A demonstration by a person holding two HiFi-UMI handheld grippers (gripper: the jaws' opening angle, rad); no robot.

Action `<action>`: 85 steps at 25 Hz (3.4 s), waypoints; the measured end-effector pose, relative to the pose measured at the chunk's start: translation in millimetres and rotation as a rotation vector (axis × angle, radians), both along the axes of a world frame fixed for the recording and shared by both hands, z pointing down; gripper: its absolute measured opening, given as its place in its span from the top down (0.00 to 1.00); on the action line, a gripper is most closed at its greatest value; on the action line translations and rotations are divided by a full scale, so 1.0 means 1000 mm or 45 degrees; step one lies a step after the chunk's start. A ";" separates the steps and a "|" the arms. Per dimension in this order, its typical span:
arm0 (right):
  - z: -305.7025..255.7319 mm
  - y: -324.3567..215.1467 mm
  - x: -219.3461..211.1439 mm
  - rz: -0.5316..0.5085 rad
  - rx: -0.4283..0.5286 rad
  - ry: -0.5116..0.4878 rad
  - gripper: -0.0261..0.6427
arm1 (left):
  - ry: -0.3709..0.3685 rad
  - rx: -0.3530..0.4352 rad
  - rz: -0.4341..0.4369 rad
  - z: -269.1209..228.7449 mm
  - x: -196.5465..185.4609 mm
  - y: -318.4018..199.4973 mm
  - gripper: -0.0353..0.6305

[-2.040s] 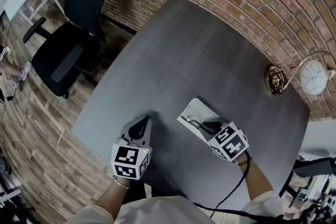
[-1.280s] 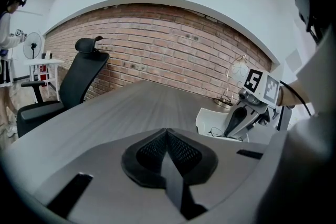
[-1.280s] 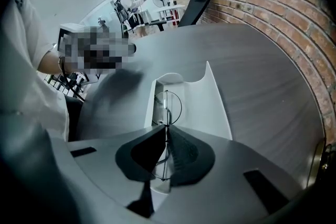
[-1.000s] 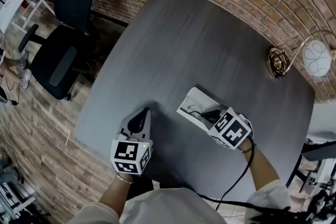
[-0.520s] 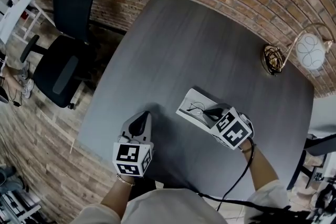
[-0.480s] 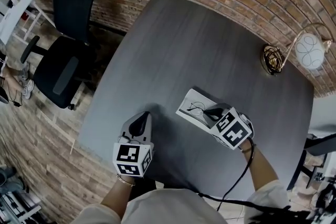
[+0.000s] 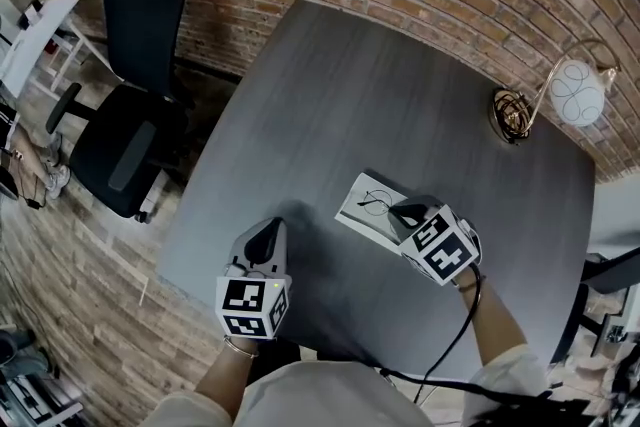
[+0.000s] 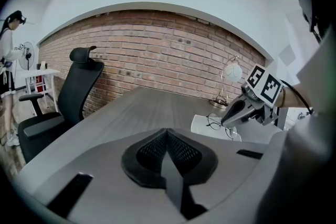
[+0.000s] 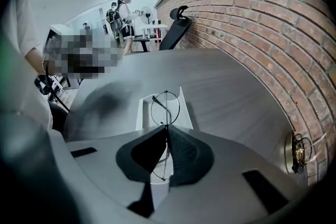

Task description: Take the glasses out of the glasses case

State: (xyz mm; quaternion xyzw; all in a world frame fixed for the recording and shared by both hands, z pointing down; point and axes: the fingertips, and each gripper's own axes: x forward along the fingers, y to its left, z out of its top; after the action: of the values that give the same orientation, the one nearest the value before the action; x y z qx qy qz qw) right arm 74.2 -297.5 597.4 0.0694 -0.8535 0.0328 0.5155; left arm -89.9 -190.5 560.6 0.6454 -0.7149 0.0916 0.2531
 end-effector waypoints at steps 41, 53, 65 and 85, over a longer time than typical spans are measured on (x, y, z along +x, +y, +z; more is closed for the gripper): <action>-0.134 -0.013 0.064 0.769 0.267 -0.543 0.90 | -0.157 0.258 0.267 -0.109 0.036 -0.070 0.92; -0.167 -0.033 0.103 1.136 0.408 -0.721 0.90 | -0.153 0.267 0.366 -0.130 0.062 -0.103 0.92; -0.188 -0.030 0.113 1.253 0.490 -0.817 0.90 | -0.134 0.294 0.324 -0.140 0.057 -0.115 0.92; -0.196 -0.022 0.117 1.312 0.560 -0.860 0.90 | -0.130 0.316 0.327 -0.143 0.057 -0.117 0.92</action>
State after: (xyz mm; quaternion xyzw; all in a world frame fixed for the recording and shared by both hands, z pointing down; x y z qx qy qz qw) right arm 190.8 -319.4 401.5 0.5592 -0.8127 0.1203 0.1111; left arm -32.6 -307.6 417.3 0.7523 -0.6442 0.0667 0.1211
